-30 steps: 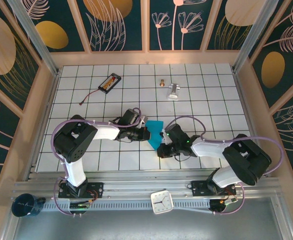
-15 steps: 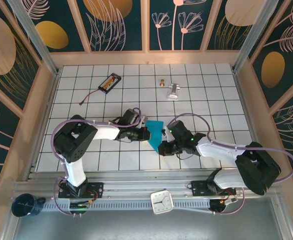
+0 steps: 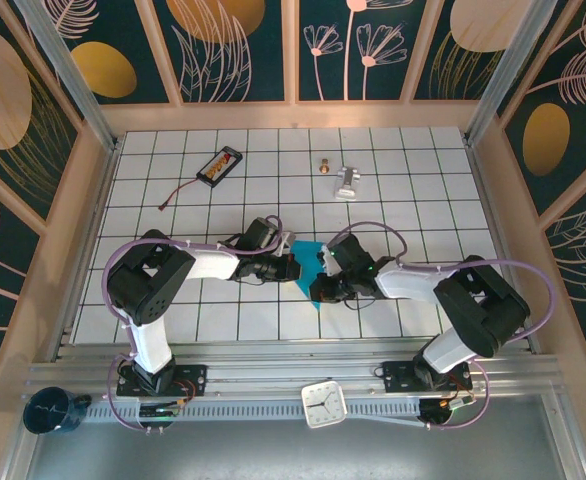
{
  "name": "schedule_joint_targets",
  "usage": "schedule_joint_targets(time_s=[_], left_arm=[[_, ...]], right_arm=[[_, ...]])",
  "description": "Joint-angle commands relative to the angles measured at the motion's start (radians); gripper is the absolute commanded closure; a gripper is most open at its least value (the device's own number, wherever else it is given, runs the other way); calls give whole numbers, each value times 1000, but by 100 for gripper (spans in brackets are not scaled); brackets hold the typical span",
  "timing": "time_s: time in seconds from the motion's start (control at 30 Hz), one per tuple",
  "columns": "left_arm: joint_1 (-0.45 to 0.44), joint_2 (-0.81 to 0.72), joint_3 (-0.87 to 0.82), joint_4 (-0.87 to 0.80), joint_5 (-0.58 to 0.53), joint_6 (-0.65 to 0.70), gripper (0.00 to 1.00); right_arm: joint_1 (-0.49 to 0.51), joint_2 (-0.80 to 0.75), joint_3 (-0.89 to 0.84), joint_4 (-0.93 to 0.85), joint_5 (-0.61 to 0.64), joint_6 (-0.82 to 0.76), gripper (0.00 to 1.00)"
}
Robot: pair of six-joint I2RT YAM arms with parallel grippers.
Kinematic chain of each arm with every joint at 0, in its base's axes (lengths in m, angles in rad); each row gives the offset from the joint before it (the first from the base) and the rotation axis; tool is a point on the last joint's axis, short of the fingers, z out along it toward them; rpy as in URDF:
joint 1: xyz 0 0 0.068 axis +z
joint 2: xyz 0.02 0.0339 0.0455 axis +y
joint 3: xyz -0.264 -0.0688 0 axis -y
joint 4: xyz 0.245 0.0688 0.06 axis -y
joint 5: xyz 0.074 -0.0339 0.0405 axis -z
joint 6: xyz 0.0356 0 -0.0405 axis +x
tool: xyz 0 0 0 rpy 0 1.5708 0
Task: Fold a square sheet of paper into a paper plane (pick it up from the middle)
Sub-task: Third fold the triangle at the center of the table.
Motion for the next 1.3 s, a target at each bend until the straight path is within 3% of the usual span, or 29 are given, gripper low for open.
schedule_joint_targets(time_s=[0.0, 0.27, 0.43, 0.53, 0.6, 0.73, 0.93, 1.27], left_arm=[[5, 81, -34, -135, -135, 27, 100], [5, 57, 11, -148, -113, 16, 100], [5, -45, 43, -135, -89, -24, 83], [0, -116, 5, -82, -46, -93, 78], [-13, -148, -41, -26, -22, -155, 81], [-49, -165, -90, 12, 4, -225, 100], [-104, -98, -78, 25, 19, -261, 100], [-106, -22, -54, 16, -10, -266, 100]], right_arm=[[-7, 19, -48, 32, -4, -7, 100], [-10, 52, -112, 40, 26, -1, 100], [-11, 58, -115, 29, 33, -2, 100], [-11, 60, -116, 29, 37, 1, 100], [-11, 61, -117, 28, 38, 2, 100], [-11, 60, -117, 24, 42, 6, 100], [-11, 59, -111, 10, 51, 3, 100], [-10, 71, -94, -34, 59, 1, 100]])
